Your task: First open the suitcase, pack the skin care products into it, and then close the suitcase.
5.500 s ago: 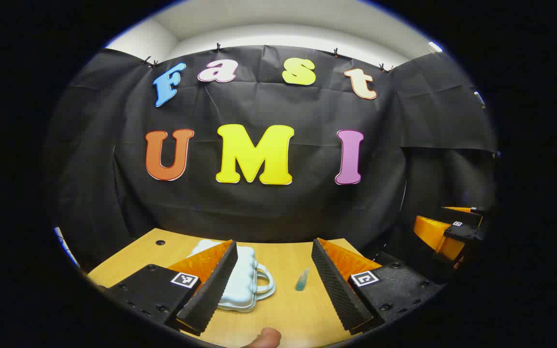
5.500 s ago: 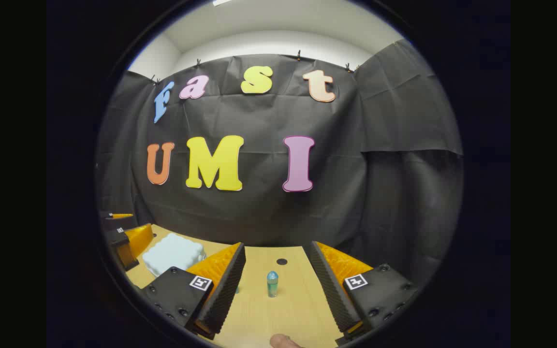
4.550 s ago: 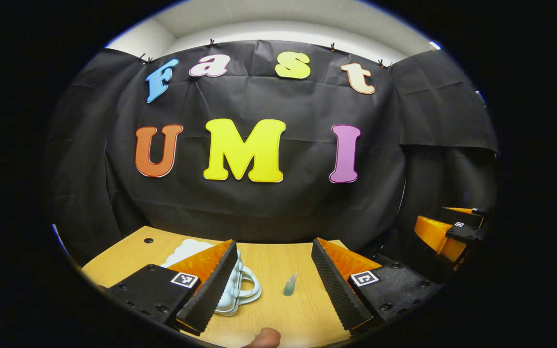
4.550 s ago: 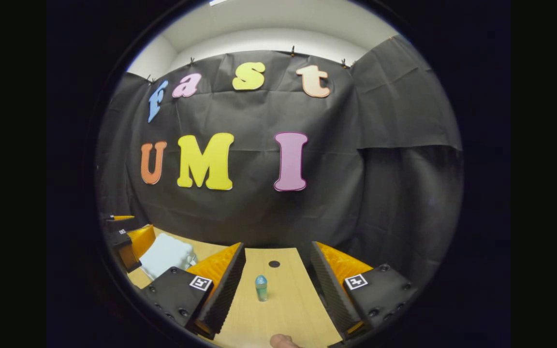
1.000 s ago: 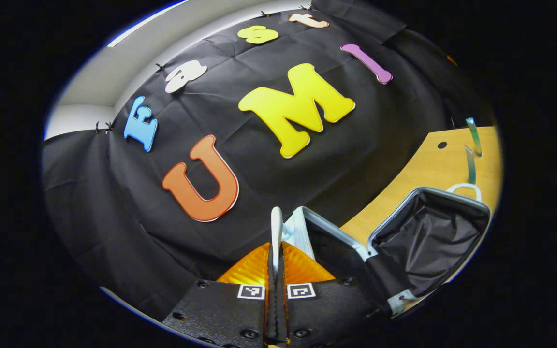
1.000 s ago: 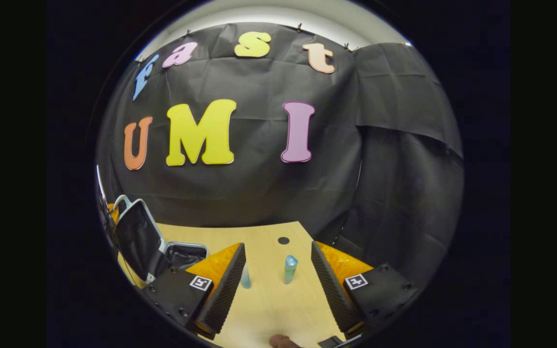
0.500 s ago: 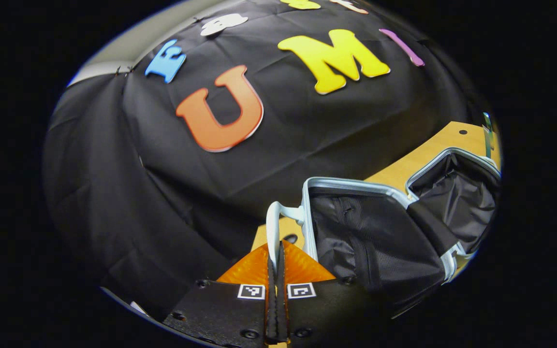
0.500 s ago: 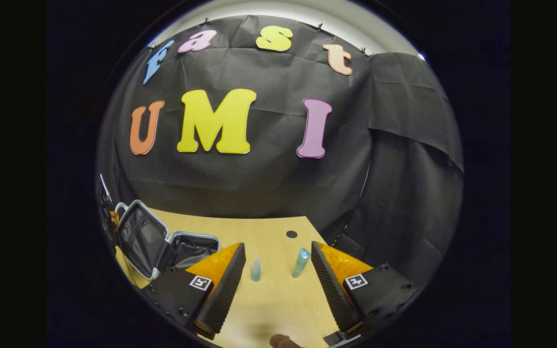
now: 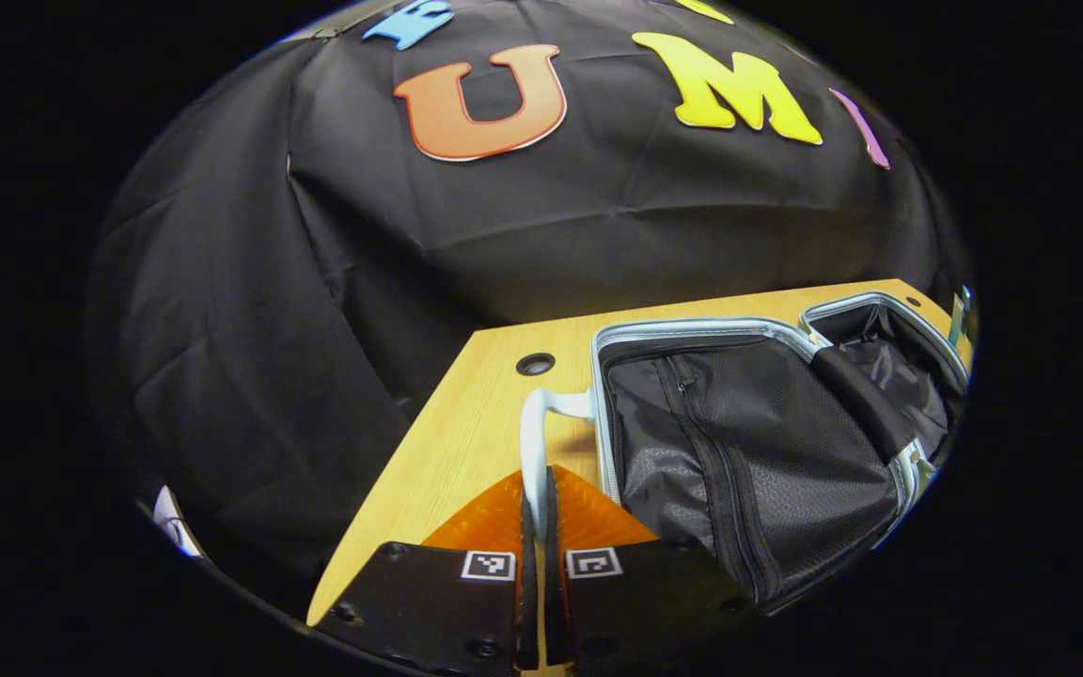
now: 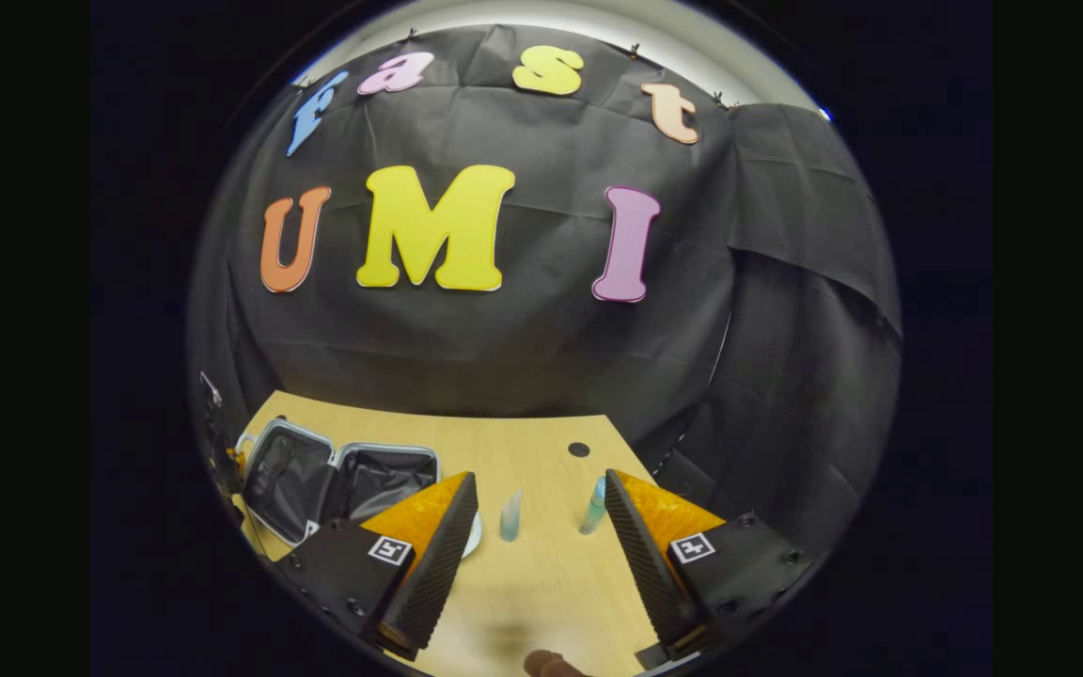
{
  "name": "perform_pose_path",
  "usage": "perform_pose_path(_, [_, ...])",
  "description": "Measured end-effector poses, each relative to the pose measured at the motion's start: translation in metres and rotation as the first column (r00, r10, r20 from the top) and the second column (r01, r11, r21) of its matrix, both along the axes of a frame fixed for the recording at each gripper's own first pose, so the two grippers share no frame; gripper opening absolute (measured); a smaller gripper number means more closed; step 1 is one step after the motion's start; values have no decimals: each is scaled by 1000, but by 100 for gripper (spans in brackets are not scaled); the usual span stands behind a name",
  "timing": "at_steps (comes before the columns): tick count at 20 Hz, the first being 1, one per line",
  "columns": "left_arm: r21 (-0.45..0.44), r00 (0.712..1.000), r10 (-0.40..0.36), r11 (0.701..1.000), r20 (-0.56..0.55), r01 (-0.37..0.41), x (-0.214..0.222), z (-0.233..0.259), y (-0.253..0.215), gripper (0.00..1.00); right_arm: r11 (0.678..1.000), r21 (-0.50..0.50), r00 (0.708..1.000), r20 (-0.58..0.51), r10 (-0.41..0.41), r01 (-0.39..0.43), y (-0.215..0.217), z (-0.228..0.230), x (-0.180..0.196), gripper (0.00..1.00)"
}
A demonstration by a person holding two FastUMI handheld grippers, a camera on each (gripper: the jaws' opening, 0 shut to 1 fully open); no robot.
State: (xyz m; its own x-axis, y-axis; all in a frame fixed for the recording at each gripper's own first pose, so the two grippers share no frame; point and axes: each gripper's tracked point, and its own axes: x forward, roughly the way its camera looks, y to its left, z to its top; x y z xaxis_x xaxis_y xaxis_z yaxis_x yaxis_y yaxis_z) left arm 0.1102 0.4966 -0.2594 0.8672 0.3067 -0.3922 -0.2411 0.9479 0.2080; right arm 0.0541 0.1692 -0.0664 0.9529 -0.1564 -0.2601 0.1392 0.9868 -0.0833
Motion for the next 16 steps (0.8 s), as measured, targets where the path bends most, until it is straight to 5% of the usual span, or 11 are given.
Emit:
perform_pose_path(3, [5,998,47,999,-44,-47,-6,-14,9,19,1000,6,1000,5,17,-17,-7,0,0,81])
perform_pose_path(4, [-10,999,48,999,-19,-48,-5,-6,5,48,1000,8,1000,3,20,-20,-13,-3,0,81])
perform_pose_path(5, [-22,999,51,998,10,-50,-4,5,1,28,1000,16,1000,-3,26,-26,-18,-6,0,81])
perform_pose_path(6, [-21,998,54,998,31,-53,-5,19,-7,48,999,25,1000,-8,30,-30,-24,-9,0,81])
perform_pose_path(7, [-23,997,39,999,60,-38,-5,33,-20,57,999,34,999,-9,36,-36,-31,-11,1,82])
perform_pose_path(10, [-4,992,-26,1000,119,27,-4,73,-77,61,996,49,998,-6,69,-69,-54,-18,3,81])
perform_pose_path(16, [-36,984,-76,996,159,82,2,103,-208,86,988,67,991,3,137,-137,-119,-32,15,82])
